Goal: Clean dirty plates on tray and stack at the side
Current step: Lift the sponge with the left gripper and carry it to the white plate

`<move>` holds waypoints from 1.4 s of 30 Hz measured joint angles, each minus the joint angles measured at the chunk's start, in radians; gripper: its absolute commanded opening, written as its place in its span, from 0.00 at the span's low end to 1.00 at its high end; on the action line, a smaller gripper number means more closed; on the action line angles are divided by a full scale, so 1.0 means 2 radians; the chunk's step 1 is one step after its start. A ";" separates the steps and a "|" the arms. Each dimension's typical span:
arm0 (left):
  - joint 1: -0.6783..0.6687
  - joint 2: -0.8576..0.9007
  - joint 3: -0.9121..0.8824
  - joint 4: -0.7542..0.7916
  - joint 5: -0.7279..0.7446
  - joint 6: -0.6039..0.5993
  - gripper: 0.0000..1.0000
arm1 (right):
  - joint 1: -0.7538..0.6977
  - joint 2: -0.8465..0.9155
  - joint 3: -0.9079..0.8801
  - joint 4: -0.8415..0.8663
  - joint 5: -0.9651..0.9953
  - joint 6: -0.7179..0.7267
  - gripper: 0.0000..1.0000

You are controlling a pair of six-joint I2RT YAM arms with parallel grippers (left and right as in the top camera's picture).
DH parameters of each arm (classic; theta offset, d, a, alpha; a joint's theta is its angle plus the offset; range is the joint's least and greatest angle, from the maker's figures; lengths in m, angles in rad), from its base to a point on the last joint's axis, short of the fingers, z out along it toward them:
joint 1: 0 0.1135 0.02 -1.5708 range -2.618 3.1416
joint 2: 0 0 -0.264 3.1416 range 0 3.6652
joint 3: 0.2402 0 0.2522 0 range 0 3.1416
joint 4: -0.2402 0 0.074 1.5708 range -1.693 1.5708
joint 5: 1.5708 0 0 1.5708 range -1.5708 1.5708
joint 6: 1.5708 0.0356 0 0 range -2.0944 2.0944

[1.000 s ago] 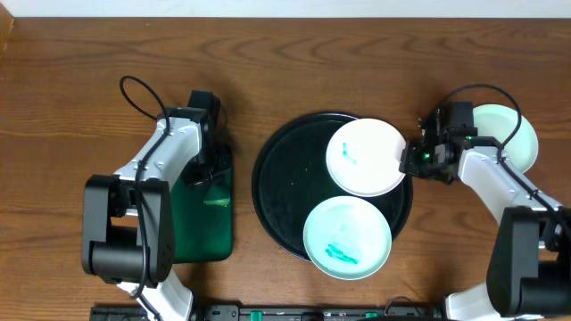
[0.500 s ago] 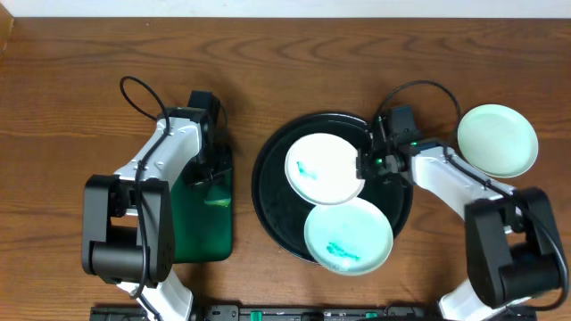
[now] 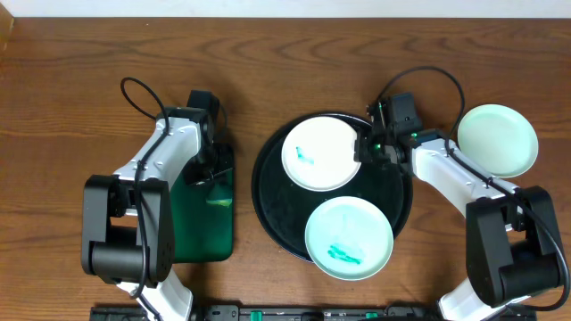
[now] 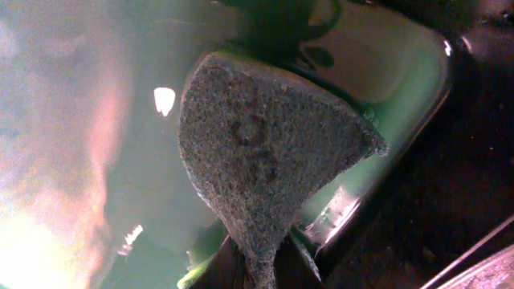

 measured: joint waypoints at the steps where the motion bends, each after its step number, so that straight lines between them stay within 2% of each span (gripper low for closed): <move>1: 0.000 0.000 0.000 0.000 0.000 0.000 0.07 | 0.000 0.000 0.001 0.001 0.006 0.001 0.01; 13: -0.009 -0.011 0.000 0.023 0.024 0.038 0.07 | 0.000 0.000 0.002 -0.020 0.053 0.003 0.01; 22: -0.015 -0.173 0.000 -0.010 -0.011 0.026 0.07 | 0.000 0.000 0.002 -0.022 0.051 0.000 0.01; 27: -0.020 -0.237 0.000 -0.007 -0.053 0.056 0.07 | 0.000 0.000 0.002 -0.027 0.043 -0.003 0.01; 36: -0.066 -0.342 0.000 0.043 -0.134 0.122 0.07 | 0.000 0.000 0.002 -0.048 0.038 -0.004 0.01; 42: -0.070 -0.369 0.000 0.042 -0.155 0.135 0.07 | 0.000 0.000 0.002 -0.049 0.038 -0.004 0.01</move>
